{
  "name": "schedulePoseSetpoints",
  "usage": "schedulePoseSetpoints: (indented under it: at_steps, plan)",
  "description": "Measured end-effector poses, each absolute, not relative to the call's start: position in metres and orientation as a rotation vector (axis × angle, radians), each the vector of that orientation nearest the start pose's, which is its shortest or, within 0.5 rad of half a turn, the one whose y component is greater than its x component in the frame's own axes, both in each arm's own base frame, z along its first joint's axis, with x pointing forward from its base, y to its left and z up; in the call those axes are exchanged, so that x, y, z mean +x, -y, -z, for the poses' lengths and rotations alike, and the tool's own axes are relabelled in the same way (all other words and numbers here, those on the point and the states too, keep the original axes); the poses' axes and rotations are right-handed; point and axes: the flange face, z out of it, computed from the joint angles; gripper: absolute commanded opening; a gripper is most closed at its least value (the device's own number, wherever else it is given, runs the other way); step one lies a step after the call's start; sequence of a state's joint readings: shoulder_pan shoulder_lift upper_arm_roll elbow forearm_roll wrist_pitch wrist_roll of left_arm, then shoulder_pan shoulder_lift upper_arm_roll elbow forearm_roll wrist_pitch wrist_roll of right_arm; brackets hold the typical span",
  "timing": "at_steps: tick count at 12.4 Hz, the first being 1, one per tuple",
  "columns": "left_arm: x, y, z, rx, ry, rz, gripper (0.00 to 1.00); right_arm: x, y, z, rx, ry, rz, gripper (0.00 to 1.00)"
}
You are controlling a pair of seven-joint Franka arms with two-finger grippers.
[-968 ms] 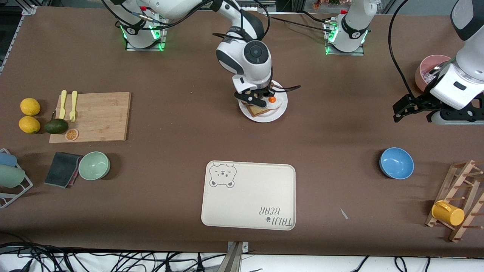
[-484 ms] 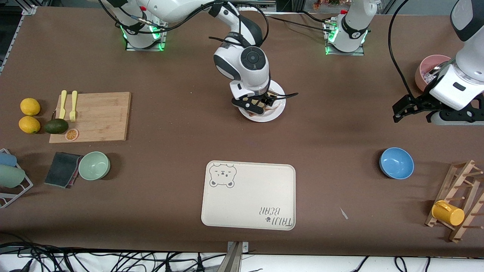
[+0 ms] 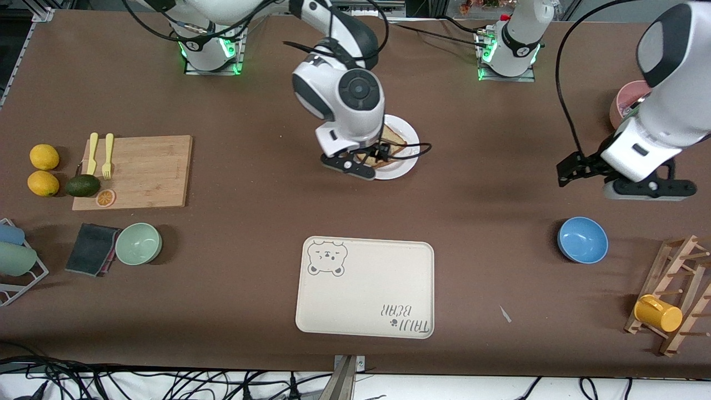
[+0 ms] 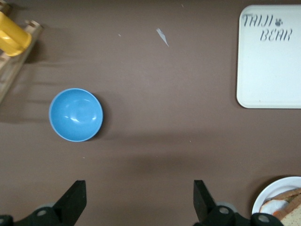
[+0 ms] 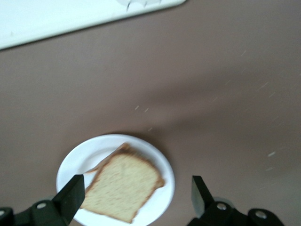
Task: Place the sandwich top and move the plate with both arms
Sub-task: 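Withdraw the right gripper while the left gripper reaches toward the plate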
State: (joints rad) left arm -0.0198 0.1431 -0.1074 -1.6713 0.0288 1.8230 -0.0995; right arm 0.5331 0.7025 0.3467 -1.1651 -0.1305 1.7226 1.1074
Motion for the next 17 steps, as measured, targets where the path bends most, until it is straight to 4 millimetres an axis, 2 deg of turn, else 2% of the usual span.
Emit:
schedulePoseSetpoints:
  at_steps: [2, 4, 7, 9, 12, 14, 16, 17]
  plan:
    - [0.606, 0.108, -0.487, -3.207, -0.100, -0.075, 1.00, 0.560, -0.455, -0.412, -3.160, -0.310, -0.241, 1.00]
    - [0.608, 0.139, -0.460, -3.366, -0.069, -0.204, 1.00, 0.586, -0.408, -0.431, -3.164, -0.218, -0.245, 1.00]
    - [0.604, 0.191, -0.427, -3.508, -0.129, -0.365, 1.00, 0.614, -0.341, -0.452, -3.170, -0.100, -0.278, 1.00]
    - [0.597, 0.223, -0.412, -3.599, -0.227, -0.443, 0.99, 0.624, -0.305, -0.460, -3.165, -0.074, -0.291, 1.00]
    - [0.589, 0.237, -0.375, -3.750, -0.388, -0.467, 0.97, 0.620, -0.272, -0.465, -3.188, -0.037, -0.308, 1.00]
    - [0.575, 0.235, -0.329, -3.889, -0.437, -0.401, 0.93, 0.618, -0.245, -0.473, -3.185, 0.002, -0.316, 1.00]
    - [0.551, 0.229, -0.281, -3.947, -0.493, -0.364, 0.81, 0.621, -0.201, -0.486, -3.174, 0.009, -0.310, 1.00]
    - [0.540, 0.226, -0.265, -3.947, -0.526, -0.380, 0.79, 0.622, -0.178, -0.494, -3.176, -0.006, -0.297, 1.00]
